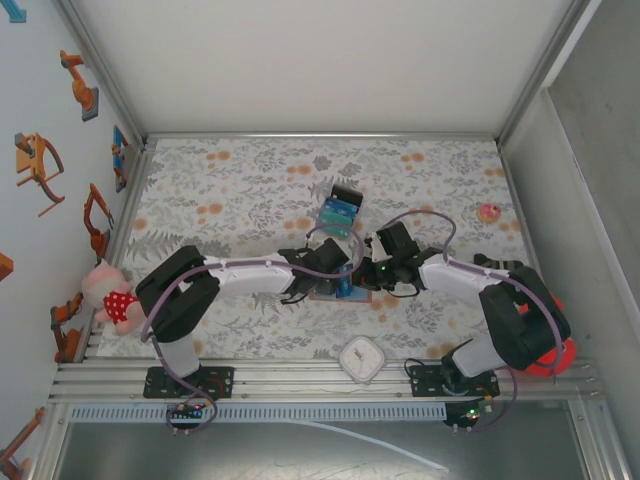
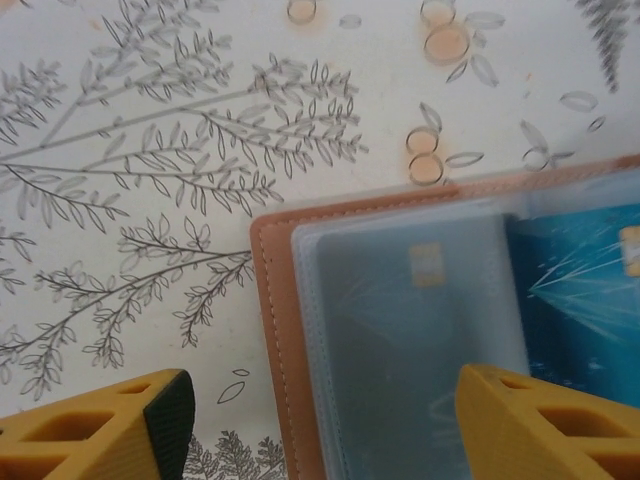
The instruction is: Take the credit cards out of the card holder
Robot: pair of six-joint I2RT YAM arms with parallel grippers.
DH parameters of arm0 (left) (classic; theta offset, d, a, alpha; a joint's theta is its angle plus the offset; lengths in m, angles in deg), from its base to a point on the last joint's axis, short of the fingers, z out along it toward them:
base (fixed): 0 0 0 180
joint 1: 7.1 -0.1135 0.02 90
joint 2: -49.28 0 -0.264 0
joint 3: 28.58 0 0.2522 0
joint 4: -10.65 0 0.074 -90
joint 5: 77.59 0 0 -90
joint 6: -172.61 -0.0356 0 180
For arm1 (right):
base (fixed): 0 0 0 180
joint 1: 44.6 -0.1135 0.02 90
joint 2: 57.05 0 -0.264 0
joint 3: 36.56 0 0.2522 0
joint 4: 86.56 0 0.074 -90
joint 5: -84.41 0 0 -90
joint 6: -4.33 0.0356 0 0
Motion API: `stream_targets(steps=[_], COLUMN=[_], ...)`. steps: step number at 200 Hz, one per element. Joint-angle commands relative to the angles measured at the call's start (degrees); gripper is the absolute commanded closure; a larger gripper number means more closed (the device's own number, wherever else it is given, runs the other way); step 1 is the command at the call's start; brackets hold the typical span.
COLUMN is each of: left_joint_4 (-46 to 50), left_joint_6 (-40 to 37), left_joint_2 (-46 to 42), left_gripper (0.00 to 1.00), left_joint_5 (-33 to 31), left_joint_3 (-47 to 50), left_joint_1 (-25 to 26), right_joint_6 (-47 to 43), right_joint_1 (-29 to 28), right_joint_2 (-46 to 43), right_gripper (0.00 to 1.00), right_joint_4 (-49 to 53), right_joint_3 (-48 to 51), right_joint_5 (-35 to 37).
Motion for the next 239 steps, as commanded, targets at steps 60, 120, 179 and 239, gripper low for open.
stream_targets(steps=[60,120,179,239], left_joint_4=[0.6,-0.3,-2.1,-6.3], left_joint_6=[-0.5,0.0,0.0,-3.9], left_joint_2=[2.3,1.4,-1.7,-5.4], left_gripper=[0.37,0.4,0.48,0.5], left_joint_5=[2.1,2.4,0.9,-0.1], left_joint_3=[0.2,1.6,5.8,10.4], left_joint_1=[0.3,0.3,-0.8,-2.5], right_joint_6=[1.6,1.9,-2.6,-10.3], right_joint_1=[0.1,-0.3,-0.4,-0.3], right_joint_2=[0.8,3.5,-1.3,-7.3], right_gripper=[0.79,0.81,1.0,1.0], right_joint_4=[-2.7,-4.7,2.8,12.2], right_joint_3=[-0.8,-2.0,-3.9,-10.1], right_joint_5=[-0.2,-0.9,4.7,11.1])
